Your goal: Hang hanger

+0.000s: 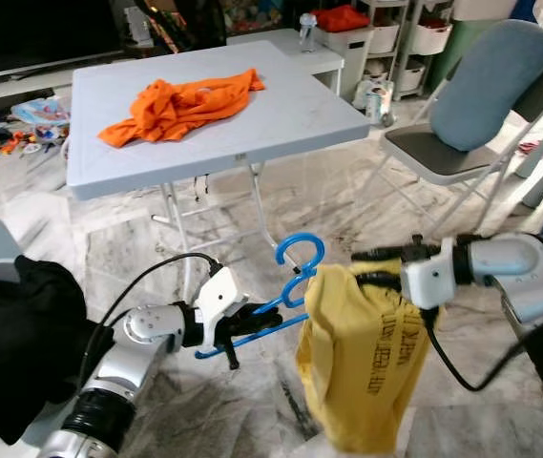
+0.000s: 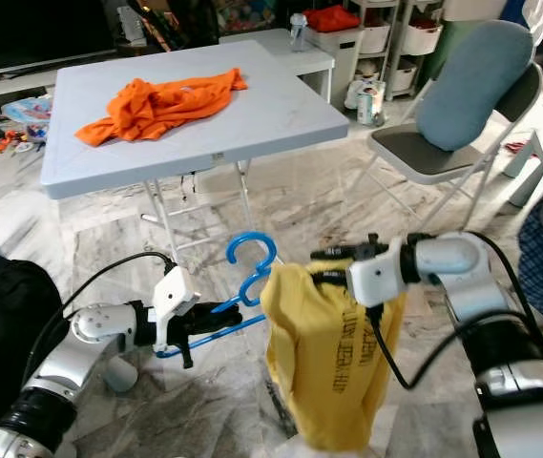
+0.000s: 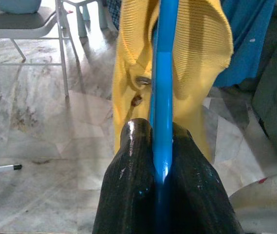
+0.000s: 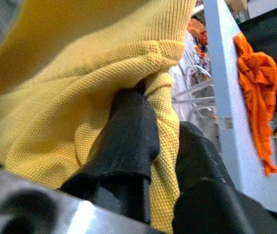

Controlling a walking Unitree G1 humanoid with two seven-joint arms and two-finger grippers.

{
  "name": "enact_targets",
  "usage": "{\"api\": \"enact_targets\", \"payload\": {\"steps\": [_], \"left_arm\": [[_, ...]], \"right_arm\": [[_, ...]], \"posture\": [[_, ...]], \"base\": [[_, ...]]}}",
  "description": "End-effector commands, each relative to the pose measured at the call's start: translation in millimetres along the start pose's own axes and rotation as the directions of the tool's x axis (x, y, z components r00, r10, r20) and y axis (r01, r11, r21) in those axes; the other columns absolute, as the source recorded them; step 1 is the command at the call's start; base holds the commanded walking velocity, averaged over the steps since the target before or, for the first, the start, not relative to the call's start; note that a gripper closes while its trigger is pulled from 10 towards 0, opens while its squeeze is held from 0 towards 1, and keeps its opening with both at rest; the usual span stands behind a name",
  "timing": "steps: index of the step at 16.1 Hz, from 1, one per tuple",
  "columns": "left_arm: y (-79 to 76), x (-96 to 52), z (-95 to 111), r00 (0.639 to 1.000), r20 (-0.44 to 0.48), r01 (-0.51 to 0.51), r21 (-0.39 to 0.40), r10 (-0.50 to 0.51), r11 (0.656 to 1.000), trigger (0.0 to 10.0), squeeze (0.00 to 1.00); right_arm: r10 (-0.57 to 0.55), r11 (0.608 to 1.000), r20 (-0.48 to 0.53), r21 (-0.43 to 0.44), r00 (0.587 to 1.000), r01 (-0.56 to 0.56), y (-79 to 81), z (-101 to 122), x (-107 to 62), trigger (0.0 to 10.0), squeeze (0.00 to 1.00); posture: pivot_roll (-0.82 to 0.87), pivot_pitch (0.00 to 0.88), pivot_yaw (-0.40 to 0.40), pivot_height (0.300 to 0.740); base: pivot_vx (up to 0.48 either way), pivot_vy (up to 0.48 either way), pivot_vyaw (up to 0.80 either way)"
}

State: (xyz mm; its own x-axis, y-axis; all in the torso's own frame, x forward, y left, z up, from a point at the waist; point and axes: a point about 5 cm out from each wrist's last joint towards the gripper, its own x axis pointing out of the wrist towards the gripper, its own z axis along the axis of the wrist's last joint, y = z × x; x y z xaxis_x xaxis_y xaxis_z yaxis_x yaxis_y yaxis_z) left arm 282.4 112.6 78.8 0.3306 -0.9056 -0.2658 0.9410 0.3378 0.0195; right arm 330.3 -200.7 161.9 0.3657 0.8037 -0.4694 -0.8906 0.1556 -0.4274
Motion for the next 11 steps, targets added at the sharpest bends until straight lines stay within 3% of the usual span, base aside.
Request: {"api": "enact_targets", "payload": {"steps": [1,6,8,11], "left_arm": [[-0.1,-2.1,2.5,0.999,0.028,-0.021,0.003,0.021,1.000,0.0,0.00],[1.8,-3.4,4.2,0.989,0.096,-0.108,-0.078,0.115,0.991,0.0,0.00],[0.2,-3.5,1.9,0.982,0.128,-0.120,-0.154,0.141,0.981,0.0,0.00],[1.2,-5.0,0.3,0.971,0.152,-0.150,-0.217,0.185,0.964,0.0,0.00]], "right_arm": [[-0.064,0.996,-0.014,-0.068,0.998,0.063,-12.4,6.4,0.3,10.0,1.00],[-0.137,0.983,-0.071,-0.135,0.988,0.127,-24.4,7.1,4.5,10.0,1.00],[-0.238,0.954,-0.142,-0.218,0.961,0.205,-33.8,4.8,5.5,10.0,1.00],[-0.306,0.937,-0.160,-0.224,0.938,0.268,-40.9,4.1,4.8,10.0,1.00]], "posture": [[-0.14,0.000,0.004,0.740],[-0.12,0.000,-0.006,0.740],[-0.12,0.000,-0.008,0.740],[-0.12,0.000,-0.017,0.740]], "base": [[0.000,0.000,0.00],[0.000,0.000,0.00],[0.000,0.000,0.00],[0.000,0.000,0.00]]}}
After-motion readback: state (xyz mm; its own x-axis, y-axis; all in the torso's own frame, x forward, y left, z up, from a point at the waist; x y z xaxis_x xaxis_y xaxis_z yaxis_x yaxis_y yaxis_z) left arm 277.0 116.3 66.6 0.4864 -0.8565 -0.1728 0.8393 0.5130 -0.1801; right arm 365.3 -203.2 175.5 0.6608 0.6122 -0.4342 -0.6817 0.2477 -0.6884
